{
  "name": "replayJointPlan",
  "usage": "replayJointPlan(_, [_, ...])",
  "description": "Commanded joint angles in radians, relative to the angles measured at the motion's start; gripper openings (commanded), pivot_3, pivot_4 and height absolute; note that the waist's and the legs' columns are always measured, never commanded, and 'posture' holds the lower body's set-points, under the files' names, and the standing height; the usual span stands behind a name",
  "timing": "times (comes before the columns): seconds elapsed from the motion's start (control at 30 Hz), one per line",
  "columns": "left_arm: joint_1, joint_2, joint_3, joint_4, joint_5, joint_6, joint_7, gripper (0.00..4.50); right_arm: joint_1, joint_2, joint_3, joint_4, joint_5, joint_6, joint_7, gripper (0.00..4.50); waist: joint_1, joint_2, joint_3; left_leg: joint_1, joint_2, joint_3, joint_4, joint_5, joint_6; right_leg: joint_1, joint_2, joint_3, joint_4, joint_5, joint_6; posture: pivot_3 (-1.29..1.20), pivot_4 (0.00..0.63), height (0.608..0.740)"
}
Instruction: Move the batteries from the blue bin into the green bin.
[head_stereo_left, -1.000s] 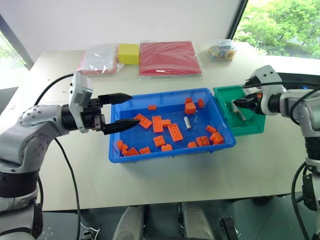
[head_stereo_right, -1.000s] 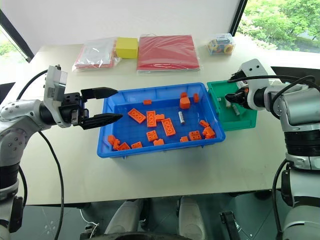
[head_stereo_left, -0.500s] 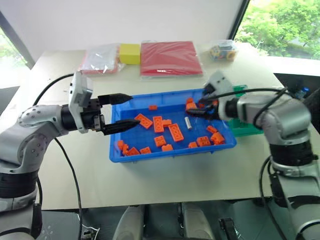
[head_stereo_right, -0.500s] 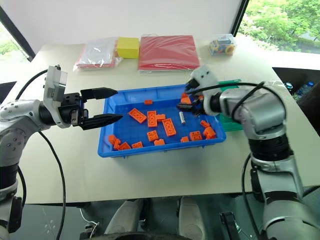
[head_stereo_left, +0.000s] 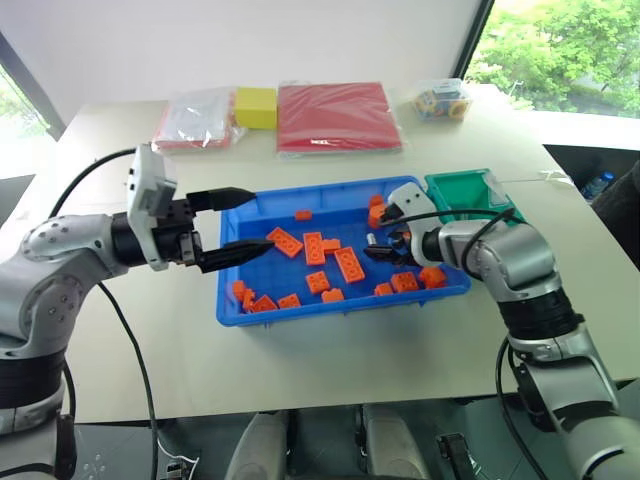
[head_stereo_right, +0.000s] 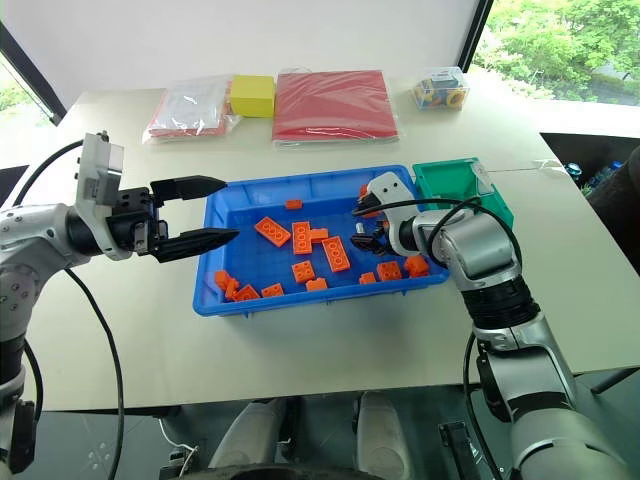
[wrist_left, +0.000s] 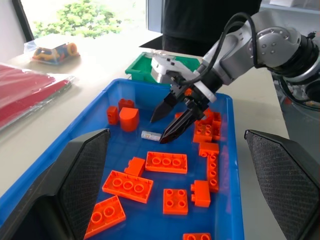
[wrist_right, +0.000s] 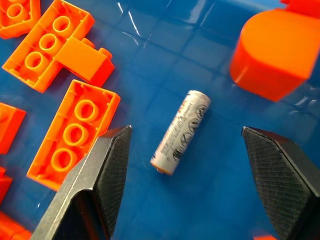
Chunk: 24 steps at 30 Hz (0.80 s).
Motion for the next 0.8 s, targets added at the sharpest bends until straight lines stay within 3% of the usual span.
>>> replayJointPlan(0.03, [-0.002,0.019,0.039,-0.03,-0.019,0.001,0.012,4.5,-0.02,0.03,-0.018,0.028,-0.009,-0.039,-0.002,3.58,0.0,0.0,0.0,0.0,0.0,0.0,0.0,0.0,0.0,0.0,0.0,0.0,0.0,0.0,0.0,0.0,0.15,0.736])
replayJointPlan(0.1, [-0.001,0.019,0.039,-0.031,-0.019,0.001,0.015,4.5,-0.026,0.047,-0.022,0.042,-0.008,-0.038,-0.005,3.58,0.0,0.0,0.0,0.0,0.0,0.0,0.0,0.0,0.0,0.0,0.0,0.0,0.0,0.0,0.0,0.0,0.15,0.736])
replayJointPlan(0.17, [-0.001,0.019,0.041,-0.031,-0.021,0.001,0.017,4.5,-0.024,0.061,-0.022,0.04,-0.006,-0.024,-0.009,3.07,0.0,0.0,0.0,0.0,0.0,0.0,0.0,0.0,0.0,0.0,0.0,0.0,0.0,0.0,0.0,0.0,0.15,0.736])
replayJointPlan(0.23, [-0.001,0.02,0.041,-0.03,-0.021,-0.001,0.018,4.5,-0.015,0.062,-0.016,0.027,-0.008,-0.016,-0.01,2.25,0.0,0.0,0.0,0.0,0.0,0.0,0.0,0.0,0.0,0.0,0.0,0.0,0.0,0.0,0.0,0.0,0.15,0.736])
replayJointPlan(0.37, [-0.001,0.019,0.04,-0.028,-0.02,-0.002,0.017,4.5,-0.005,0.048,-0.021,-0.025,0.001,0.006,-0.004,0.16,0.0,0.0,0.0,0.0,0.0,0.0,0.0,0.0,0.0,0.0,0.0,0.0,0.0,0.0,0.0,0.0,0.15,0.736])
replayJointPlan(0.57, [0.008,0.018,0.042,-0.025,-0.016,-0.006,0.016,4.5,-0.087,-0.056,-0.157,-0.139,0.054,0.098,0.018,0.04,0.003,0.0,0.0,0.0,0.0,0.0,0.0,0.0,0.0,0.0,0.0,0.0,0.0,0.0,0.0,0.0,0.15,0.736])
replayJointPlan(0.8, [0.002,0.015,0.031,0.002,0.0,-0.02,0.005,4.5,-0.123,-0.274,-0.226,0.005,0.008,0.008,0.051,0.04,0.005,0.0,0.0,0.0,0.0,0.0,0.0,0.0,0.0,0.001,0.0,0.0,-0.001,0.0,0.0,0.0,0.15,0.736])
